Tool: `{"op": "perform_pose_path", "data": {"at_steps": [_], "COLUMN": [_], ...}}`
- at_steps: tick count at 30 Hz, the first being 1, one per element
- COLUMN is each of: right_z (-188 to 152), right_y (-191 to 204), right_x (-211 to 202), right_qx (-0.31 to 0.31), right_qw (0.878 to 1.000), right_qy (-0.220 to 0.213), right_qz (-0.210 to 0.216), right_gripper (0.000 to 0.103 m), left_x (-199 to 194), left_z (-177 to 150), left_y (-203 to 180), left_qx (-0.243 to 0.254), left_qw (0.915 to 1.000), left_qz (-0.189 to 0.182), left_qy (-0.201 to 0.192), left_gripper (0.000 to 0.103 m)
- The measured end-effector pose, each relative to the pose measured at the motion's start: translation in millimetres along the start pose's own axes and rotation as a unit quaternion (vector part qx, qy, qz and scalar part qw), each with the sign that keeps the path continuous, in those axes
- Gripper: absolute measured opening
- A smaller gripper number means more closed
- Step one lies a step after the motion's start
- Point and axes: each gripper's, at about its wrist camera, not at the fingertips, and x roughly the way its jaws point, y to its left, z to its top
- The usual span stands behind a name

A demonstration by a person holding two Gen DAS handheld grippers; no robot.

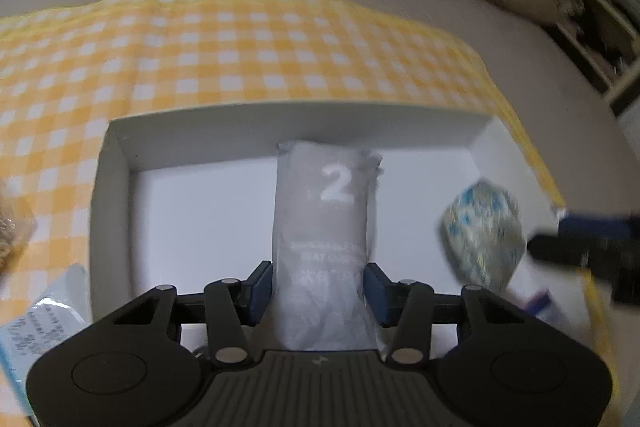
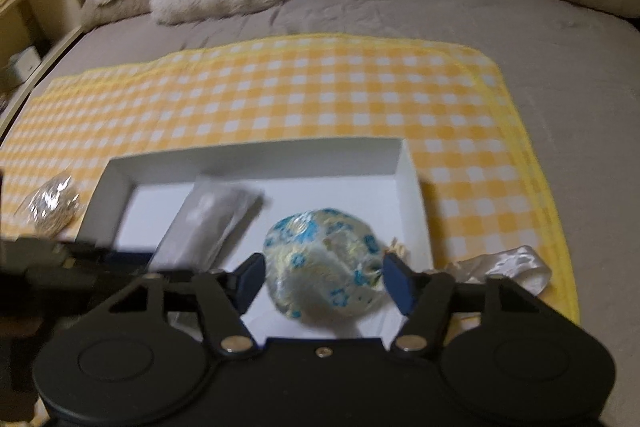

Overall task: Organize soft objects
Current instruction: 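Open left tool releasing the grey packet while right tool releases the floral pouch in the box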

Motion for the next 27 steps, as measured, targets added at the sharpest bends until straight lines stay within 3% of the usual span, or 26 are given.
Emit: {"op": "perform_pose_path", "data": {"at_steps": [3,14,18,21,27], "right_z": [-0.2,-1.1,-4.3,-6.2,-9.0], "right_y": [-0.9,-9.0,-6.8,-8.1,-13.8], "right_x": [0.9,-4.1,-9.4,-14.7,-32.5], "right_qx": [-0.005,0.008,0.005,0.008,0.023], "right_qw": [1.0,1.0,1.0,1.0,0.999], "right_qy": [0.004,-0.001,-0.003,-0.007,-0.029], "right_qz": [0.004,0.011,0.013,0.011,0.005], "right_gripper": [0.054,0.052,0.051,0.051,0.051], "left_x": [3.6,19.8,21.5,16.4,-5.8], "left_z": [3.2,-5.1,-6.6,-7.7,-3.8], "left_y": [-1.7,-22.7,-36.6,-38.5,-39.4], "left_qx": [-0.027,-0.074,-0.045,-0.032,-0.012], "left_qw": [0.9991,0.9872,0.9915,0.9941,0.9966], "left_qz": [-0.032,-0.141,-0.122,-0.103,-0.076], "left_qy": [-0.01,-0.002,-0.008,-0.01,-0.029], "left_gripper": [0.049,0.048,0.05,0.06,0.067]}}
